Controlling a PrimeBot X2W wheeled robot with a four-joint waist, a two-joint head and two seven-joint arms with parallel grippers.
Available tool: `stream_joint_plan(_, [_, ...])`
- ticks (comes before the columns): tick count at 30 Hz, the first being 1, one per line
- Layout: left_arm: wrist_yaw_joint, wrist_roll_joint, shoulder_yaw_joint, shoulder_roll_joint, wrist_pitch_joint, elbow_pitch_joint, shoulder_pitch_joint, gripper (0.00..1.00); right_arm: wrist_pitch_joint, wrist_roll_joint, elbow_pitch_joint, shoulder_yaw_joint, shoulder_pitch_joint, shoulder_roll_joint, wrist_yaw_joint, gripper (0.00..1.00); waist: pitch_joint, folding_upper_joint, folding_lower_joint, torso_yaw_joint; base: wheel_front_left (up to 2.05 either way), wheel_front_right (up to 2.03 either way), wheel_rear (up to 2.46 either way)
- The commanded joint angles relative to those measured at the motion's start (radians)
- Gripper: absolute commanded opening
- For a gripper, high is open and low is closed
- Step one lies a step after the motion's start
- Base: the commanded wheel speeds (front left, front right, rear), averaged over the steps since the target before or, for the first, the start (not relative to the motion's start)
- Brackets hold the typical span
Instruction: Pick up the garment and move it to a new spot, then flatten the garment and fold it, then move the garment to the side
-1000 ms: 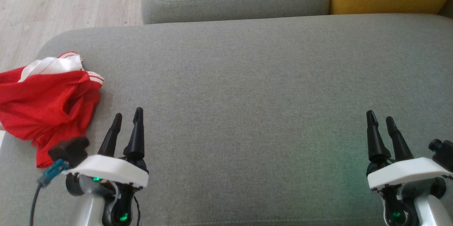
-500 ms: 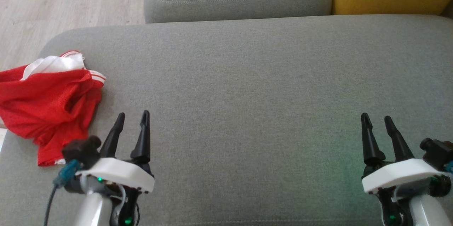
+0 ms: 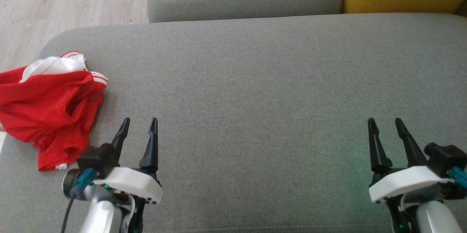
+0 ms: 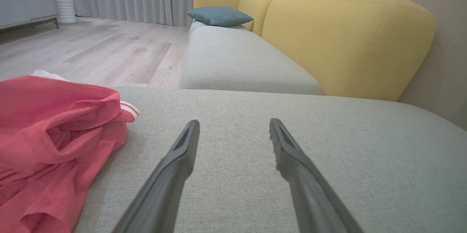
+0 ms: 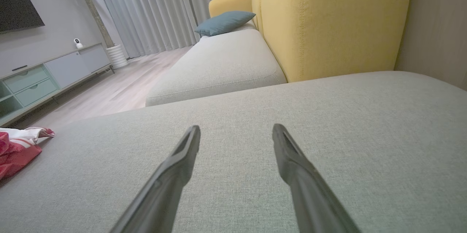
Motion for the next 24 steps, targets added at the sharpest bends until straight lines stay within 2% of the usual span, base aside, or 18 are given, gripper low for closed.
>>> stream_joint_plan(1, [0.009,0.037,0.024,0.009,-0.019,-0.026,-0.031,1.00,-0.017,-0.038,-0.041,0.020,-0.022,-0.001,0.004,1.00,0.001,-0.0001,0.0000,0.000,0.00,0.00,0.00])
stream_joint_plan(13, [0.023,0.152,0.019,0.001,-0.051,-0.001,-0.028,1.00,-0.049,-0.131,-0.040,0.003,-0.015,0.015,0.004,1.00,0.008,-0.0001,0.0000,0.005,0.00,0.00,0.00])
stream_joint_plan(24, [0.028,0.127,0.041,-0.013,-0.051,0.020,-0.030,1.00,-0.057,-0.094,-0.029,-0.016,-0.016,0.031,0.004,1.00,0.013,-0.0001,0.0000,0.004,0.00,0.00,0.00])
